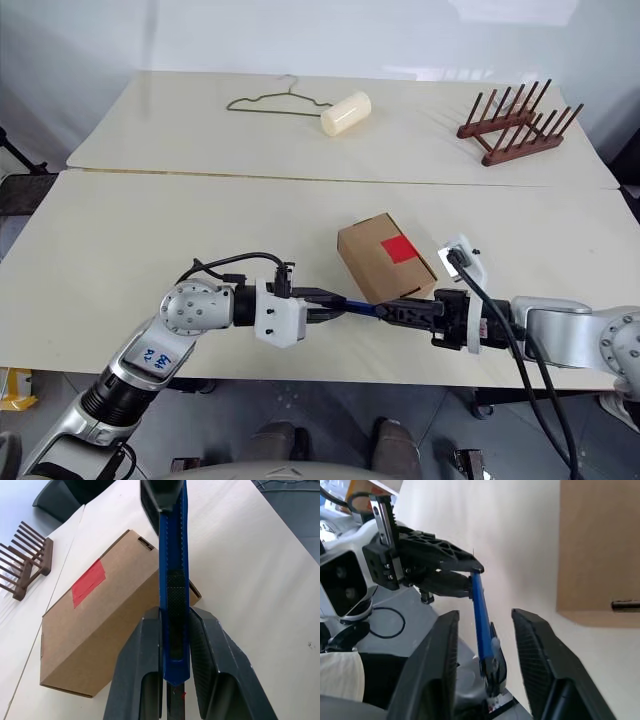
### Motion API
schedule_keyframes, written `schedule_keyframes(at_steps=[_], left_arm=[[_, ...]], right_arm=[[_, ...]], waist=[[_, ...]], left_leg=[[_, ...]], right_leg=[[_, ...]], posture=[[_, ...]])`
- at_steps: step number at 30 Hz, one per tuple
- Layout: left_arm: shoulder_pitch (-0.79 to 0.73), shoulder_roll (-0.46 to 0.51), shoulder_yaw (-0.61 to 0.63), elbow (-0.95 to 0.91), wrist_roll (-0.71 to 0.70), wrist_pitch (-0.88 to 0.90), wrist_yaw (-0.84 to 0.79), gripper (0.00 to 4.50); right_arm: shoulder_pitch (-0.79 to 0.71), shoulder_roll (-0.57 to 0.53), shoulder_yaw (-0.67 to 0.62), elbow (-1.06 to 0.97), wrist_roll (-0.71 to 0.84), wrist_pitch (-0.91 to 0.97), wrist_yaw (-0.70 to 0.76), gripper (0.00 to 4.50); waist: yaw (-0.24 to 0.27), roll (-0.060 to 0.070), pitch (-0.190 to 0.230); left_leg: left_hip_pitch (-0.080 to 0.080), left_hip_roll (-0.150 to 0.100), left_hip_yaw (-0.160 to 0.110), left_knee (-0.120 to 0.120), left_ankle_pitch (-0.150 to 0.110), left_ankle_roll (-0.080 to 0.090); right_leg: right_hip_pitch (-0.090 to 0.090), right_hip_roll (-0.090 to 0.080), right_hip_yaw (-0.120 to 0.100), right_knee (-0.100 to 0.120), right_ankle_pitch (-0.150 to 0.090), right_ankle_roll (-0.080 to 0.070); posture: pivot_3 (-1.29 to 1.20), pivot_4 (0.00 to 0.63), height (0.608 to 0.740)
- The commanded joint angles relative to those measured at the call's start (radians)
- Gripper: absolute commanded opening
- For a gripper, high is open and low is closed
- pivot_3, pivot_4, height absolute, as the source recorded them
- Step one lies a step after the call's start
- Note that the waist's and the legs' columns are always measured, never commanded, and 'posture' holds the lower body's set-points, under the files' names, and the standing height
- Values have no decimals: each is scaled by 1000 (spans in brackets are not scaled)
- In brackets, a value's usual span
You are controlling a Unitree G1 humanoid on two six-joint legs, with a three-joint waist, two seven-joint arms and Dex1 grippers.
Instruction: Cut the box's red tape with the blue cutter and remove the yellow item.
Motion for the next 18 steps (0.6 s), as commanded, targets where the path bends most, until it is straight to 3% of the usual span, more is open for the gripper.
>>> schedule_keyframes(at_steps=[1,18], left_arm=[[-5,-10,-1,-27,2,2,-5,455],[2,-9,7,-46,8,28,-25,455]], right_arm=[[-19,9,5,6,23,2,-12,1883],[-55,51,48,28,23,21,-42,1883]], waist=[[0,0,0],[0,0,0]], left_leg=[[0,0,0,0,0,0],[0,0,0,0,0,0]], right_leg=[[0,0,0,0,0,0],[0,0,0,0,0,0]], posture=[[0,150,740],[0,150,740]])
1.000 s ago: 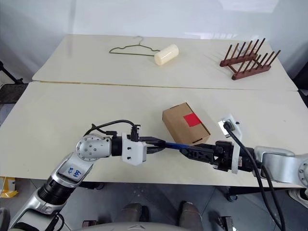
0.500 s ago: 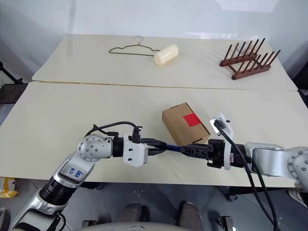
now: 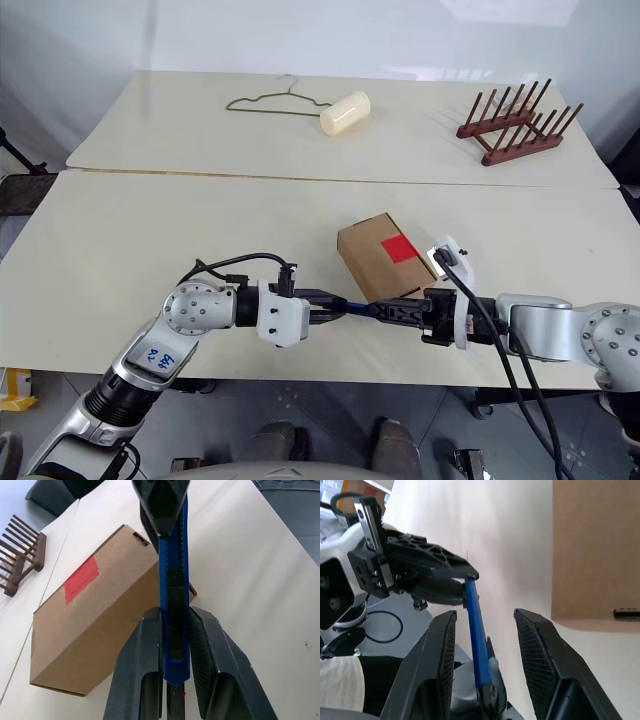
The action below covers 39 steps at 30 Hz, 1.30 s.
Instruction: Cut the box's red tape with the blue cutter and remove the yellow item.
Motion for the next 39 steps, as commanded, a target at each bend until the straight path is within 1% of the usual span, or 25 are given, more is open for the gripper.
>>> schedule_keyframes(at_steps=[1,9,12,15,16,25,27,29,30,32,35,37,39], left_arm=[[2,3,7,-44,0,0,-3,455],[0,6,10,-50,1,8,-7,455],[-1,6,11,-50,0,10,-8,455],[-2,8,12,-51,2,11,-10,455],[-2,8,12,-51,3,12,-10,455],[-2,11,22,-59,-2,22,-13,455],[10,13,55,-72,-55,46,-20,455],[24,-14,148,-100,-171,108,7,1148],[28,-23,178,-112,-215,136,13,1390],[48,-14,270,-144,-348,238,6,1989],[103,68,418,-143,-495,385,-34,2912],[125,102,479,-125,-549,427,-43,3481],[129,133,530,-72,-580,454,-52,3496]], right_arm=[[-4,5,-7,-4,23,6,11,1883],[-8,23,-1,-3,23,1,-2,1883],[-9,27,1,0,23,2,-6,1318],[-4,25,2,1,23,6,-3,341],[0,20,3,-2,23,18,15,116],[2,12,7,11,23,41,36,147],[7,-5,-1,16,23,63,71,147],[14,-33,-27,24,23,89,127,147],[17,-44,-35,26,23,95,147,147],[41,-79,-103,30,23,119,246,147],[132,-110,-308,38,23,153,444,147],[204,-128,-417,50,23,178,512,147],[292,-155,-567,59,3,229,529,147]], waist=[[0,0,0],[0,0,0],[0,0,0],[0,0,0],[0,0,0],[0,0,0],[0,0,0],[-1,0,0],[-2,0,0],[-1,0,0],[-1,0,0],[0,0,0],[4,0,0]], left_leg=[[0,0,0,0,0,0],[0,0,0,0,0,0],[0,0,0,0,0,0],[0,0,0,0,0,0],[0,0,0,0,0,0],[0,1,0,0,0,0],[0,1,0,0,0,0],[0,2,0,0,0,0],[-1,3,-1,0,0,0],[-1,4,-1,0,0,0],[-1,4,-2,0,0,0],[-1,4,-2,-1,-1,0],[-1,1,-1,-1,-1,1]], right_leg=[[0,0,0,0,0,0],[0,0,0,0,0,0],[0,0,0,0,0,0],[0,0,0,0,0,0],[0,0,0,0,0,0],[0,0,0,0,0,0],[0,0,0,0,0,0],[0,0,0,0,0,0],[-1,0,0,0,0,0],[-1,0,0,0,0,0],[0,0,-1,0,0,0],[0,1,-1,0,0,0],[0,0,-1,0,0,0]], posture=[[0,150,740],[0,150,740],[0,150,740],[0,150,740],[0,150,740],[0,150,740],[0,150,740],[0,150,740],[0,150,740],[0,150,740],[0,150,740],[0,150,740],[0,150,740]])
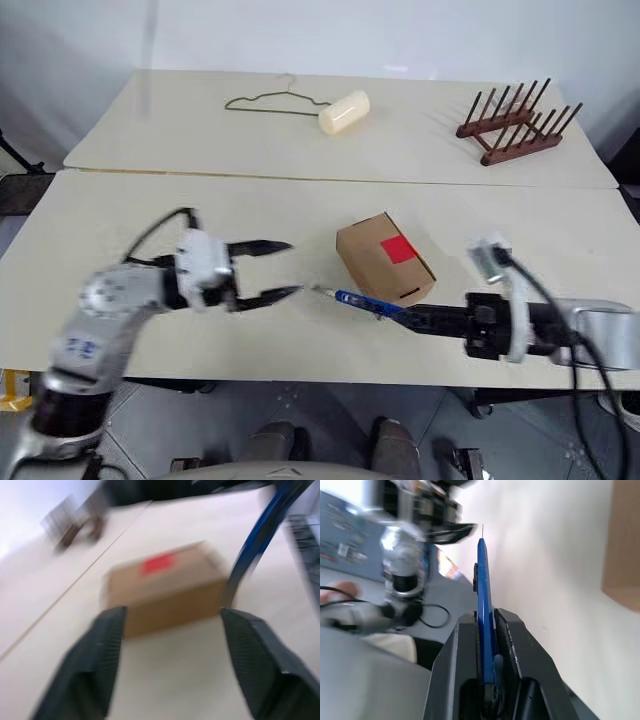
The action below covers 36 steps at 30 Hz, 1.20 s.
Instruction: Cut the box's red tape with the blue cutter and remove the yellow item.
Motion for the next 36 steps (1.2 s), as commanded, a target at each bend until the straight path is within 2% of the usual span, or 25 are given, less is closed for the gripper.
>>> schedule_keyframes(at_steps=[1,6,9,12,14,20,22,26,32,36], left_arm=[[5,33,89,69,-77,37,-24,3496],[-23,36,44,195,-25,8,-31,3496],[-104,-4,-46,258,11,-2,-41,3496],[-221,-58,-135,334,33,-35,-94,2899],[-303,-106,-185,402,62,-52,-100,2309],[-469,-228,-283,545,127,-107,-131,413],[-533,-274,-305,607,152,-111,-119,0],[-665,-384,-340,765,221,-99,-55,0],[-714,-432,-390,858,300,-101,-47,0],[-709,-456,-388,840,312,-44,-24,0]], right_arm=[[110,-47,-275,14,-32,75,68,147],[218,-27,-496,78,-259,56,111,147],[311,-32,-590,132,-528,-29,234,147],[419,-51,-585,130,-836,-240,400,147],[407,-55,-558,131,-940,-338,446,147],[295,-60,-507,81,-976,-318,494,147],[241,-76,-485,47,-954,-284,473,147],[43,-154,-370,-12,-835,-146,357,147],[-285,-189,-182,63,-589,46,117,147],[-457,-207,-42,107,-505,139,12,147]], waist=[[11,0,0],[25,0,0],[33,-1,0],[36,-1,0],[35,-1,0],[11,-1,0],[10,-1,0],[11,-1,1],[11,-2,1],[21,-2,1]], left_leg=[[0,0,0,0,0,0],[1,-2,3,1,0,1],[0,-3,8,0,-1,1],[0,-3,12,0,-1,1],[0,-3,13,0,-2,1],[2,-2,15,-1,-1,0],[2,-2,15,-2,-1,-1],[1,-2,15,1,-1,-1],[0,-1,12,0,-1,-1],[-15,-2,12,4,-1,-1]], right_leg=[[0,0,0,0,0,0],[0,0,2,-1,0,0],[0,1,3,-1,0,0],[-1,1,4,-2,0,0],[-2,1,4,-2,0,1],[-2,2,4,0,1,1],[-2,2,3,0,1,1],[-2,2,4,0,1,2],[-3,2,2,0,1,1],[-18,1,1,4,1,2]], posture=[[0,150,740],[0,150,740],[0,150,740],[0,150,740],[0,150,740],[0,150,740],[0,150,740],[0,150,740],[0,150,740],[0,150,740]])
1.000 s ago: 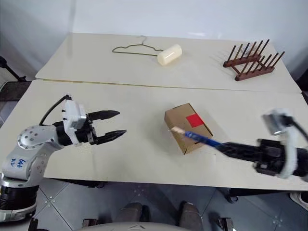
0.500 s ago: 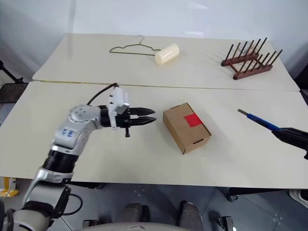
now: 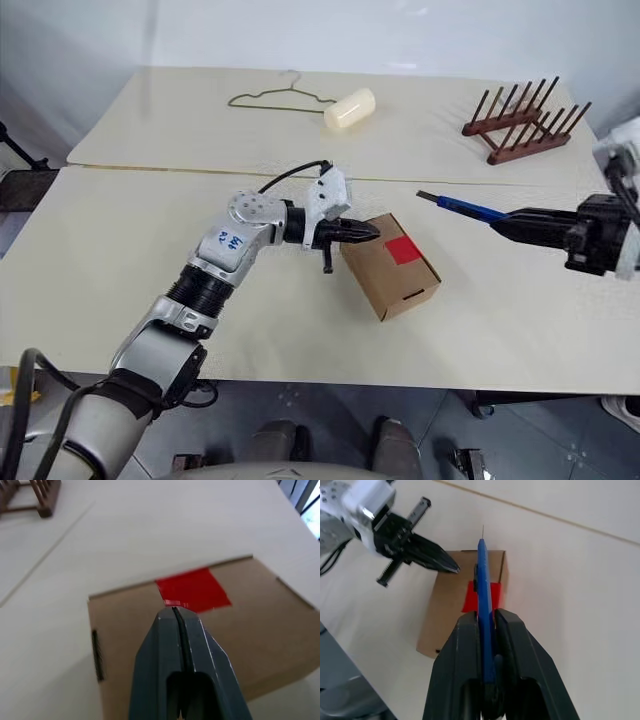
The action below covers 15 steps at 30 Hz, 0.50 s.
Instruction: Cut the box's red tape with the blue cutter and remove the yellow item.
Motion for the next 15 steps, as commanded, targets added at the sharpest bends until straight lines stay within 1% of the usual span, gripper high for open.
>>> schedule_keyframes(at_steps=[1,4,7,15], left_arm=[[-13,-23,12,-45,1,44,22,0],[0,-38,22,-63,-5,76,41,0],[15,-51,23,-69,-3,91,60,0],[27,-68,35,-69,-2,132,86,0]], right_arm=[[-106,-33,78,27,66,72,-75,147],[-198,-13,150,56,80,113,-126,147],[-260,0,205,62,74,152,-151,147],[-351,49,282,62,10,226,-211,147]], waist=[[6,0,0],[6,0,0],[6,0,0],[6,0,0]], left_leg=[[-1,0,0,0,0,0],[-2,0,0,0,0,0],[-3,0,-1,0,0,0],[-3,0,-1,1,0,0]], right_leg=[[0,0,-1,0,0,0],[-1,0,-2,-1,0,0],[-1,0,-3,-1,0,1],[-1,0,-3,-1,0,1]], posture=[[0,150,740],[0,150,740],[0,150,740],[0,150,740]])
